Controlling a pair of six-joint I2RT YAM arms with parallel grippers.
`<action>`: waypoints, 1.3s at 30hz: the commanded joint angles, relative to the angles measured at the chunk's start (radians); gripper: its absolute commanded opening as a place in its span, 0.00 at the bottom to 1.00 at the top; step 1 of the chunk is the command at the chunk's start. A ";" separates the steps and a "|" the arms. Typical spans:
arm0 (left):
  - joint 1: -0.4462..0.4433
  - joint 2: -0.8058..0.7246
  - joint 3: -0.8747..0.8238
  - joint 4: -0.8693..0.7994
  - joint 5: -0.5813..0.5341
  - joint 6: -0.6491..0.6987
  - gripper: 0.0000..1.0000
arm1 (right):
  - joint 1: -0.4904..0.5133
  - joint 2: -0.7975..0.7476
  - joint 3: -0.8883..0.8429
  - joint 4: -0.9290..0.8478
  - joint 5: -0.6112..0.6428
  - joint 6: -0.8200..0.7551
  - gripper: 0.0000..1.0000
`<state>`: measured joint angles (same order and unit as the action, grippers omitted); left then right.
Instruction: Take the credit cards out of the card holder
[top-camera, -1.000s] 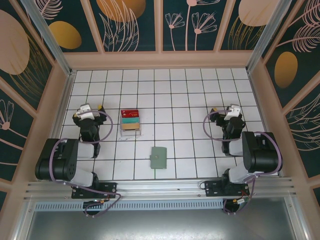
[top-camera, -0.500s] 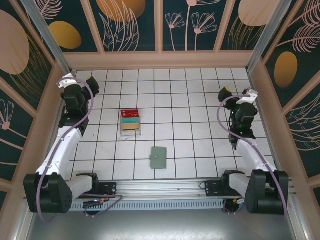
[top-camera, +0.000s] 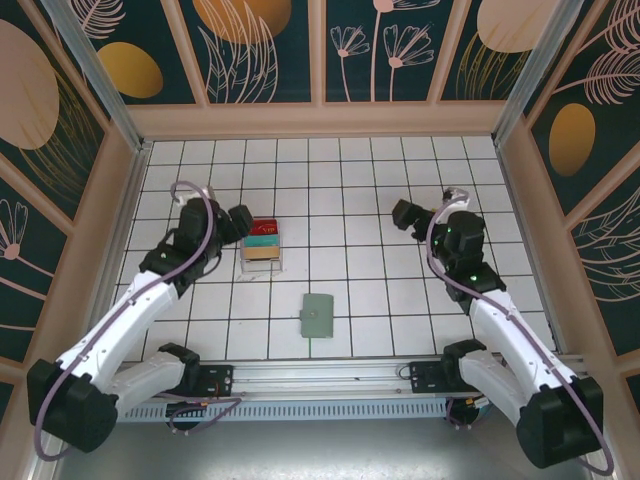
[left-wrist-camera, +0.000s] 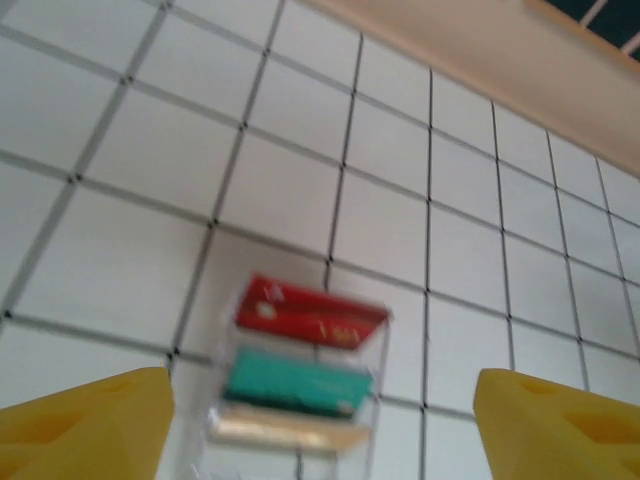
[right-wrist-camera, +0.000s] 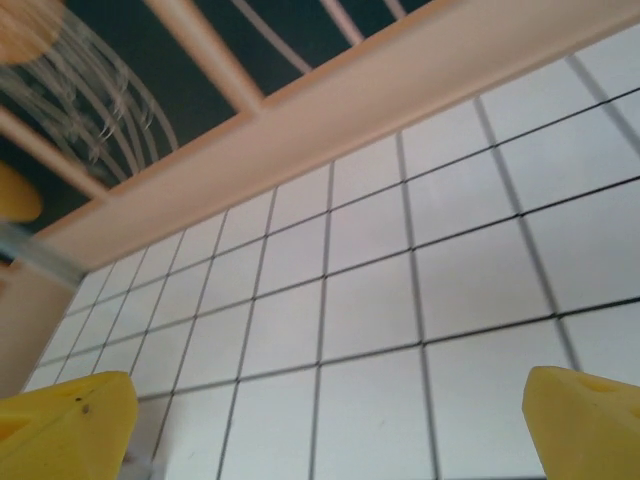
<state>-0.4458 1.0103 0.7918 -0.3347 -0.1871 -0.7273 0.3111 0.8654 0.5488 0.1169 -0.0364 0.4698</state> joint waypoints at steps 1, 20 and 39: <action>-0.099 -0.039 -0.070 -0.095 -0.002 -0.162 0.72 | 0.099 -0.048 -0.021 -0.100 0.012 0.045 0.99; -0.777 0.434 0.039 -0.107 -0.146 -0.490 0.50 | 0.350 -0.171 -0.116 -0.257 0.079 0.123 0.99; -0.803 0.672 0.230 -0.304 -0.147 -0.409 0.41 | 0.350 -0.212 -0.139 -0.279 0.106 0.127 0.99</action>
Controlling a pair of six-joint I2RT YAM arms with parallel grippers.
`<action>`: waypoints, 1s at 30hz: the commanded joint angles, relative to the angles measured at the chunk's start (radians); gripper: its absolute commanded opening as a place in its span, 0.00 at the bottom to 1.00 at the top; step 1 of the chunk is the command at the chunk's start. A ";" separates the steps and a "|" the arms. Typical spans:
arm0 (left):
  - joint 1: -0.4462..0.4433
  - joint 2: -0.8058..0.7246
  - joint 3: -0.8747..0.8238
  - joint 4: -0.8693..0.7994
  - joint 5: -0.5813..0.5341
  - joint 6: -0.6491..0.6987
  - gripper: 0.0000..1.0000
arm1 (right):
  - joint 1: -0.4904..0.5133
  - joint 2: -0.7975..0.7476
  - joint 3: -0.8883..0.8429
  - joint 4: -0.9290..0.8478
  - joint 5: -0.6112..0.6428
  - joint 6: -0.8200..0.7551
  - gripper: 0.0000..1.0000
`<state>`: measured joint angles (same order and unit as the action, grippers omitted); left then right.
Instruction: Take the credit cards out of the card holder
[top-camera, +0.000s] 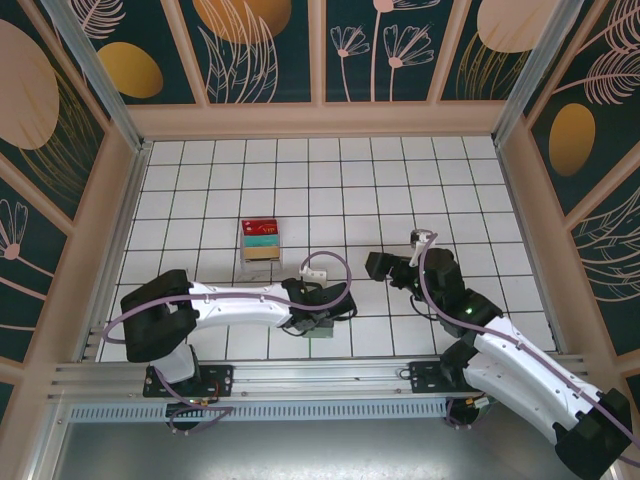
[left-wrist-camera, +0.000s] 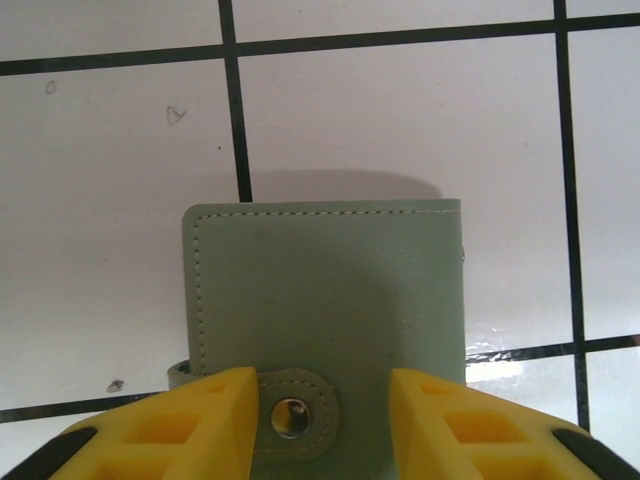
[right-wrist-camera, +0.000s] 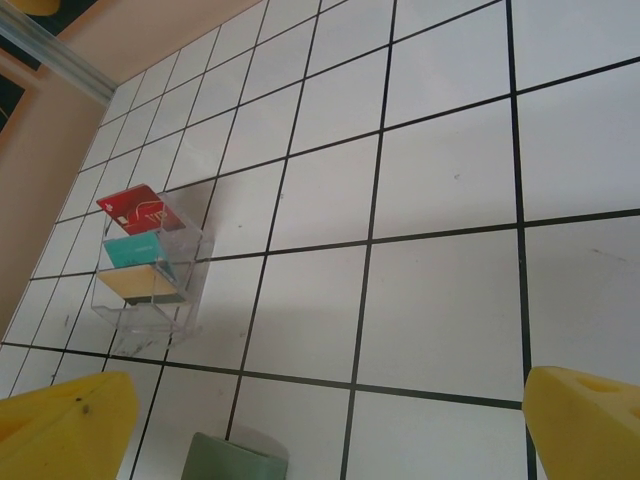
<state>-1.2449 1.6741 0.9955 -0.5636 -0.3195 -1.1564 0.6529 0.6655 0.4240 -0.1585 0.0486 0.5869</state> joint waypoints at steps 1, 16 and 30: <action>-0.004 0.012 0.027 -0.072 -0.006 0.025 0.41 | 0.008 -0.012 -0.015 -0.002 0.022 0.009 0.99; -0.004 0.094 0.022 -0.084 0.015 0.059 0.02 | 0.008 0.006 -0.011 0.011 0.012 0.012 0.99; 0.098 -0.134 -0.102 0.167 0.008 0.021 0.00 | 0.014 0.326 0.076 0.154 -0.354 0.059 0.79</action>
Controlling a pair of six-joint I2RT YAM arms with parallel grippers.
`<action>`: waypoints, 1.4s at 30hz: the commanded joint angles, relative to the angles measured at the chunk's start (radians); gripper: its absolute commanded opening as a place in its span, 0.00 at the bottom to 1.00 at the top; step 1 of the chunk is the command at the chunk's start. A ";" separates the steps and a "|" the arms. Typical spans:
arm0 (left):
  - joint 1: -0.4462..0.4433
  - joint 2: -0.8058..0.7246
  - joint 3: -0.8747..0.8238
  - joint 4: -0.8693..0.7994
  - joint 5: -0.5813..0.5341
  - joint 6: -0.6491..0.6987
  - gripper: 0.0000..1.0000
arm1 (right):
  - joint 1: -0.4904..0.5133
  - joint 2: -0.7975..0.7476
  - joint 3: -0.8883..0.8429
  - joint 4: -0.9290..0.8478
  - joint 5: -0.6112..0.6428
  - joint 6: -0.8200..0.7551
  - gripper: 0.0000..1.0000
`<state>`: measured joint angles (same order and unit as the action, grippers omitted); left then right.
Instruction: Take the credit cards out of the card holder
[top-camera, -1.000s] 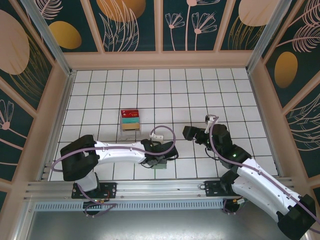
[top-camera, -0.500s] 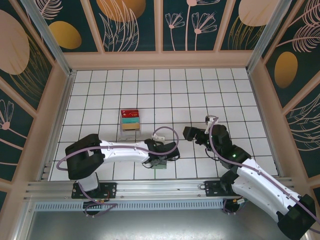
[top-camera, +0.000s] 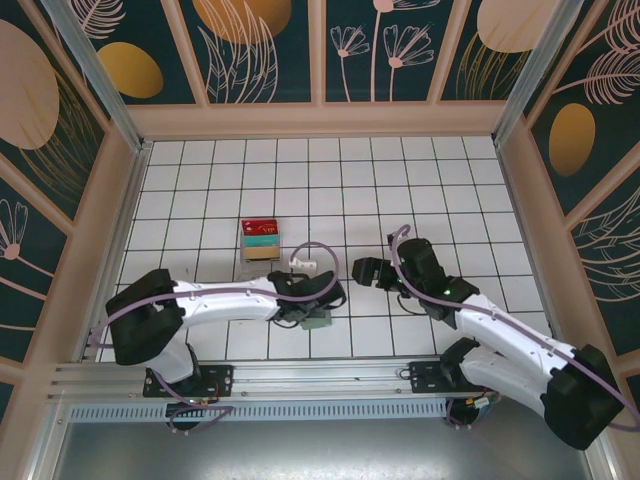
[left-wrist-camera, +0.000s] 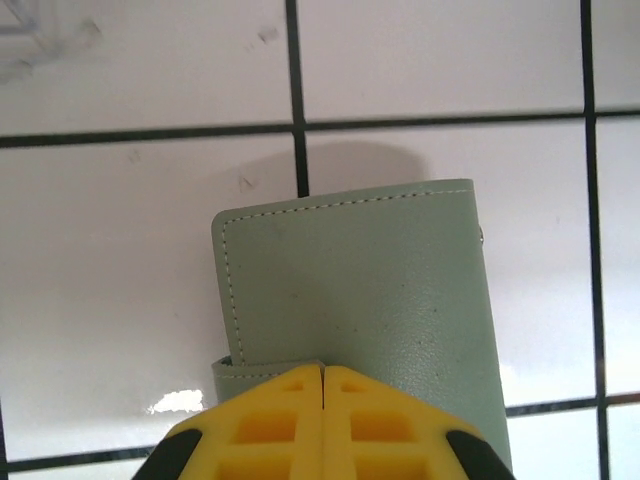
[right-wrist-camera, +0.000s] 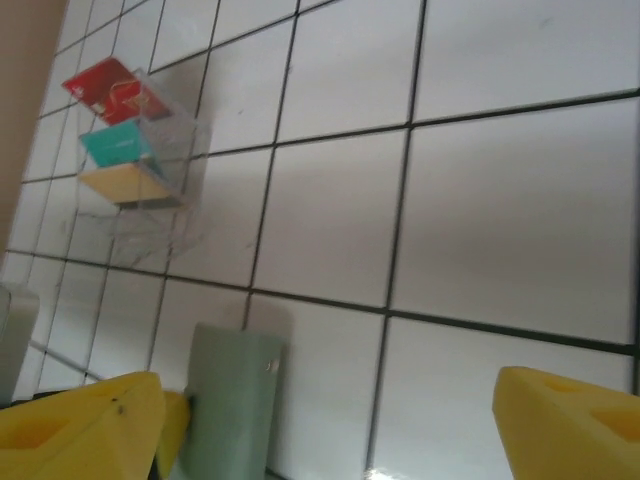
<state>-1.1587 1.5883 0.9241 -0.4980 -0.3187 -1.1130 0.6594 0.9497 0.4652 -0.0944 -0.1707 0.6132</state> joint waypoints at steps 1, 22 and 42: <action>0.016 -0.060 -0.045 0.121 0.008 -0.025 0.00 | 0.008 0.069 0.030 0.115 -0.167 0.052 0.73; 0.018 -0.166 -0.189 0.288 0.062 -0.038 0.00 | 0.098 0.519 0.007 0.459 -0.449 0.193 0.52; 0.019 -0.278 -0.235 0.154 -0.038 -0.118 0.00 | 0.050 0.529 -0.012 0.398 -0.387 0.165 0.00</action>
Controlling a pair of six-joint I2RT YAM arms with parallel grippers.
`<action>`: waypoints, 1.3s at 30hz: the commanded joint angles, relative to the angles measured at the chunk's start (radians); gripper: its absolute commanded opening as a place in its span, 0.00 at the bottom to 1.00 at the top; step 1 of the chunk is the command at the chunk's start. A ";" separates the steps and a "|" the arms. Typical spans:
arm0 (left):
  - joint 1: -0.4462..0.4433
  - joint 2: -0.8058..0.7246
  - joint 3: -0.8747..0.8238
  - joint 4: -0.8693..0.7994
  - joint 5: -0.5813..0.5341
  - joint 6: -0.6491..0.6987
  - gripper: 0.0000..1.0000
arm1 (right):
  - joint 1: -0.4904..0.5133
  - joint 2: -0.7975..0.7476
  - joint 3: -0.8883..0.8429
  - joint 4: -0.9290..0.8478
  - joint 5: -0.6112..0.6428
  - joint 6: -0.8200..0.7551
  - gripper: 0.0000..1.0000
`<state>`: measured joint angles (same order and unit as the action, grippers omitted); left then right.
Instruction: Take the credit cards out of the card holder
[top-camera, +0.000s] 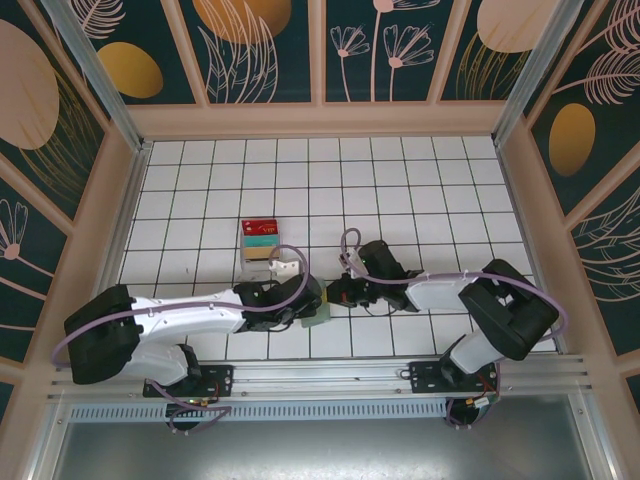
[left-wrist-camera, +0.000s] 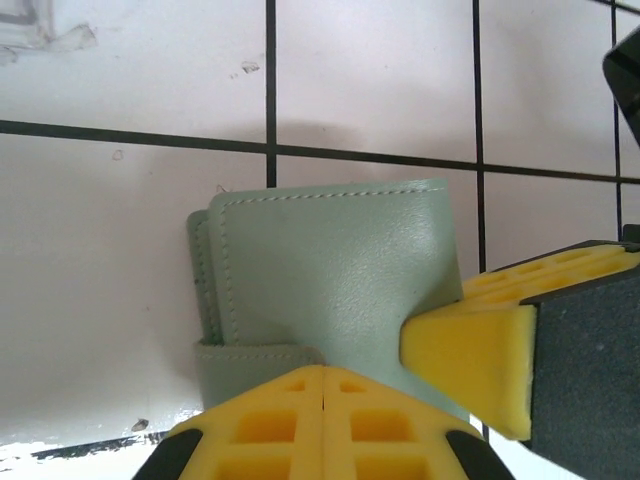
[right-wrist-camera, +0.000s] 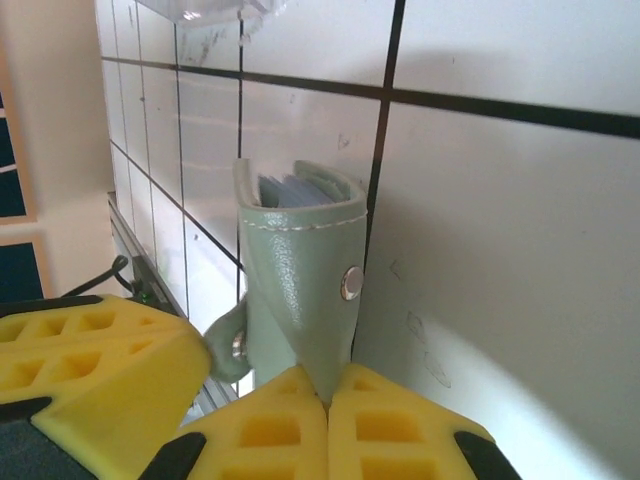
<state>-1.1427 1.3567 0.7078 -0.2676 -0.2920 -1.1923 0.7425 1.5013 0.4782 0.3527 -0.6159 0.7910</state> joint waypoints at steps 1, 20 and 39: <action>0.005 -0.057 -0.028 -0.072 -0.067 -0.041 0.00 | -0.035 -0.026 -0.026 -0.050 0.055 -0.015 0.00; 0.015 0.181 0.150 -0.014 0.044 0.156 0.36 | -0.043 -0.017 0.014 -0.087 0.041 -0.051 0.00; 0.014 0.388 0.259 -0.245 -0.078 0.110 0.27 | -0.045 -0.015 0.054 -0.120 0.010 -0.090 0.00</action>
<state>-1.1358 1.6878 0.9672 -0.3954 -0.2966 -1.0752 0.6998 1.4883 0.4980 0.2417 -0.5716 0.7296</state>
